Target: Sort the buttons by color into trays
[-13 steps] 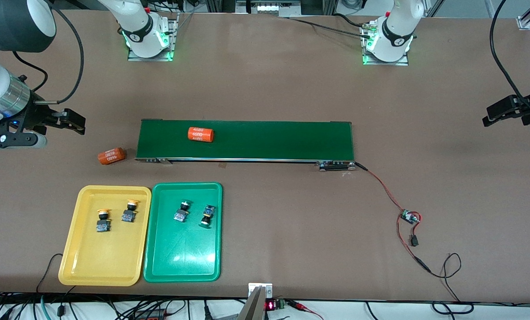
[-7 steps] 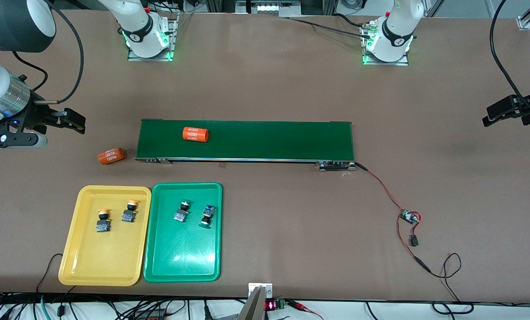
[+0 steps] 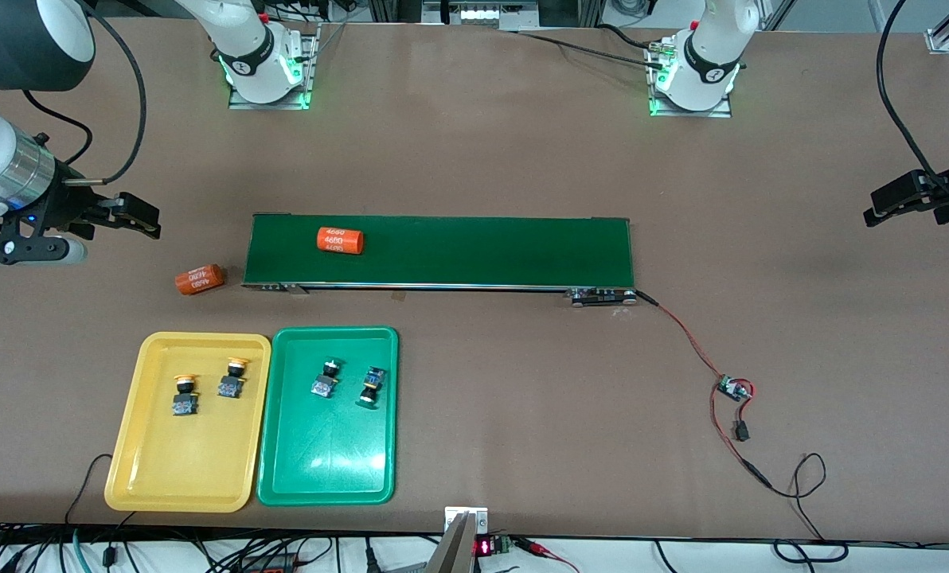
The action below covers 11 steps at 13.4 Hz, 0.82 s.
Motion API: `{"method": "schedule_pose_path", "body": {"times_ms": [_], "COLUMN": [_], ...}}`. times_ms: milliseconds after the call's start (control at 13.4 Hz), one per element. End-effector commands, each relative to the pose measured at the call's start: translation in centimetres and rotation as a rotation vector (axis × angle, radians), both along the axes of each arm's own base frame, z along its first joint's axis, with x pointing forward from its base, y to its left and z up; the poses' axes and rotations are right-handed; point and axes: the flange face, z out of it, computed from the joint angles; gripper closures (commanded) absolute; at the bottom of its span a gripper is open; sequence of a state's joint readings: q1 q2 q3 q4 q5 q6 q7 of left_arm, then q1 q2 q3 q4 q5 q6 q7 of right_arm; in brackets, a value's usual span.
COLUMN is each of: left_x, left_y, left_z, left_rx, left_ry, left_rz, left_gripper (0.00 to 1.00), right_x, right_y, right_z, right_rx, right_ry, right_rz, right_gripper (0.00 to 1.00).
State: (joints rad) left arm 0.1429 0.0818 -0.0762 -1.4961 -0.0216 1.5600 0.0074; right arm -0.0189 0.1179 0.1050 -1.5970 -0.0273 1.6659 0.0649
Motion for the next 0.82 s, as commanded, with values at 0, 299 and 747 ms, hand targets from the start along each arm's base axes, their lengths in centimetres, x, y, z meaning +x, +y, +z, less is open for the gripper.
{"method": "schedule_pose_path", "body": {"times_ms": [0,299,747], "left_x": [-0.53,-0.58,-0.68], "left_y": [-0.32,-0.41,-0.26], "left_z": [0.75,0.63,0.68], "left_rx": [0.022,0.021,0.020], "left_ry": [-0.011,-0.005,-0.002], "left_rz": [-0.019,-0.023,-0.015], "left_gripper": [0.00,0.00,0.00], "right_x": [-0.06,0.10,0.20], "right_y": [-0.16,0.65,0.70], "right_z": [0.57,0.67,0.88], "right_rx": [0.026,0.020,0.026], "right_ry": [0.001,0.000,-0.010], "right_rz": [-0.013,0.008,0.004], "right_gripper": [0.00,0.00,0.00]}}
